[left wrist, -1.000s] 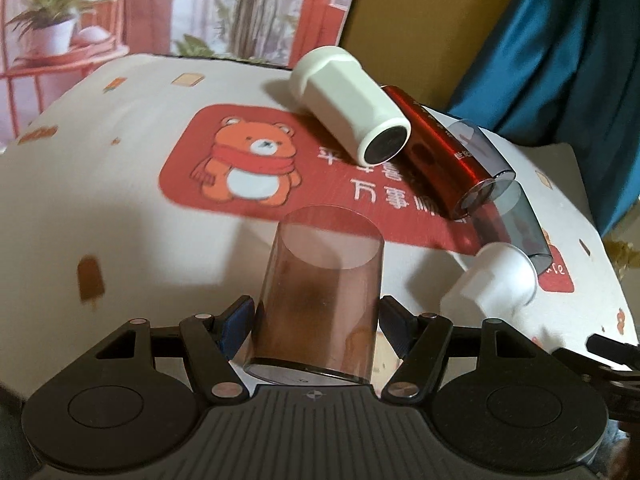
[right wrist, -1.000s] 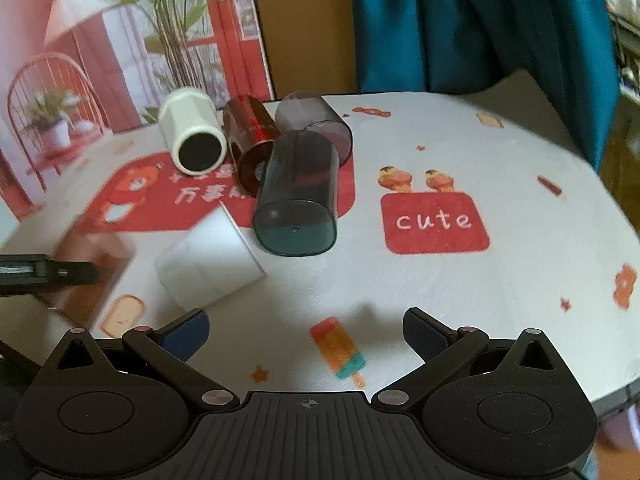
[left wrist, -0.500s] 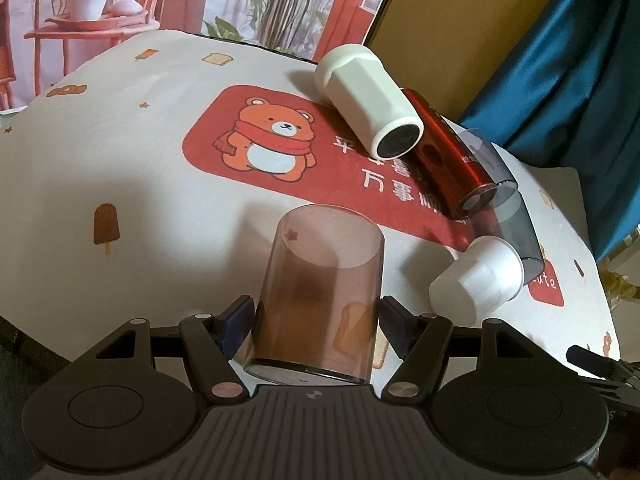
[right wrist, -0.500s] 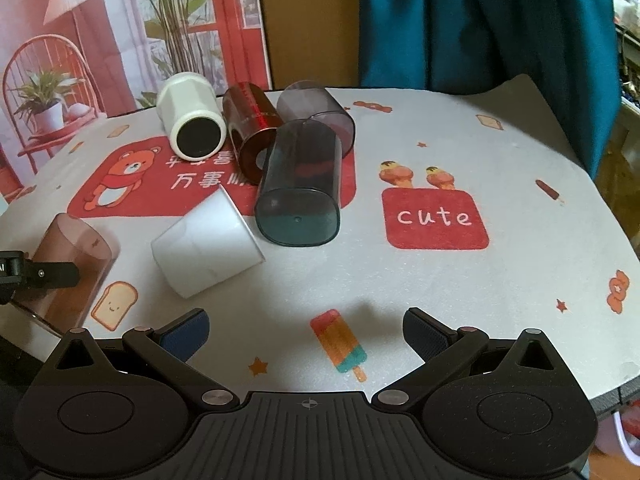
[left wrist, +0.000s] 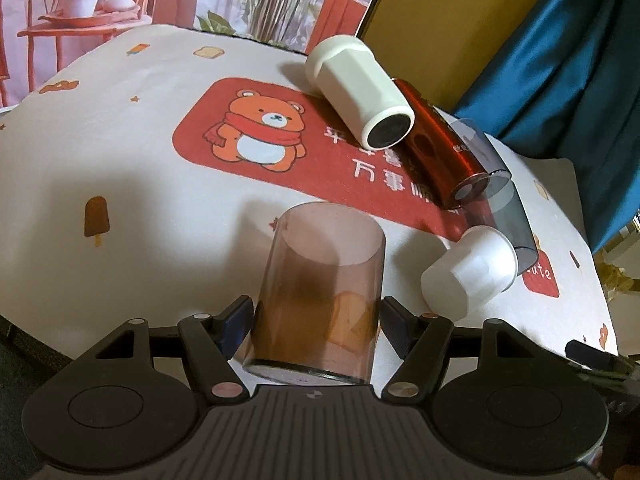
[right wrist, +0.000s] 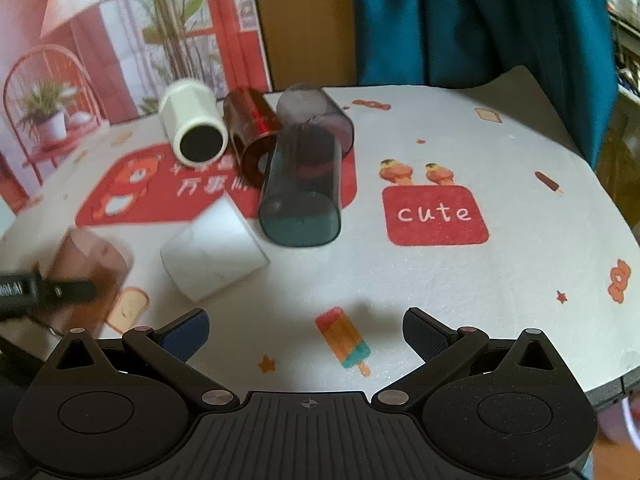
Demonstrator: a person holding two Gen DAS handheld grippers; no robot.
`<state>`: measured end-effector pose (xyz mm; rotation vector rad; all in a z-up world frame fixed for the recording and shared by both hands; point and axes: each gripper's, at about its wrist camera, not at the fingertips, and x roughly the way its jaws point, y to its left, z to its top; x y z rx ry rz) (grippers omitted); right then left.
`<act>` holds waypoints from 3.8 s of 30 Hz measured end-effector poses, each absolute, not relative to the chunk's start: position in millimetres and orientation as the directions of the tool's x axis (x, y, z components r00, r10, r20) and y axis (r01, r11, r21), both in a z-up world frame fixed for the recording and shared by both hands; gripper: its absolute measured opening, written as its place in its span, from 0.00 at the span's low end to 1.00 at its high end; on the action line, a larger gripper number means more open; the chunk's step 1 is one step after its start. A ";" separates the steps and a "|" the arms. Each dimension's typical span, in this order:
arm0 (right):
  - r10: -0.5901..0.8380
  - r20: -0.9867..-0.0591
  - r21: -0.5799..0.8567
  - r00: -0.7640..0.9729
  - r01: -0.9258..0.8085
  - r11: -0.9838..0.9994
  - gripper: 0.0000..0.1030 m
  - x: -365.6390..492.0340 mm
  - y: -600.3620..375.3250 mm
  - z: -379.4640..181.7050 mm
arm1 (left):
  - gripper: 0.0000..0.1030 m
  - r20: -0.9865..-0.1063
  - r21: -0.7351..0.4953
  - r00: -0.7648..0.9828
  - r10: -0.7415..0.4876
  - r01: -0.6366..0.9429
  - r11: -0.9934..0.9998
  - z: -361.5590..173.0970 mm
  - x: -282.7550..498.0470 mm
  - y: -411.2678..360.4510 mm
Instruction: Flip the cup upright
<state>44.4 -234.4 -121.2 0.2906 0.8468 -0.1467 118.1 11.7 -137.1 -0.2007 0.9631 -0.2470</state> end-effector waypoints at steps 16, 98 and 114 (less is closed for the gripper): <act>0.123 -0.695 0.343 0.709 0.176 0.923 1.00 46.4 -231.6 -65.7 | 0.90 -0.688 -0.204 0.703 -0.179 0.050 0.978 -59.6 86.3 46.2; 0.055 -0.724 0.133 0.687 0.061 0.989 1.00 4.3 -198.3 -35.8 | 1.00 -0.714 0.000 0.692 -0.106 0.151 0.988 -39.7 33.5 20.0; -0.013 -0.672 0.136 0.741 0.141 0.981 1.00 -35.5 -193.6 -34.3 | 1.00 -0.668 0.049 0.737 -0.105 0.184 0.982 -29.5 2.7 0.3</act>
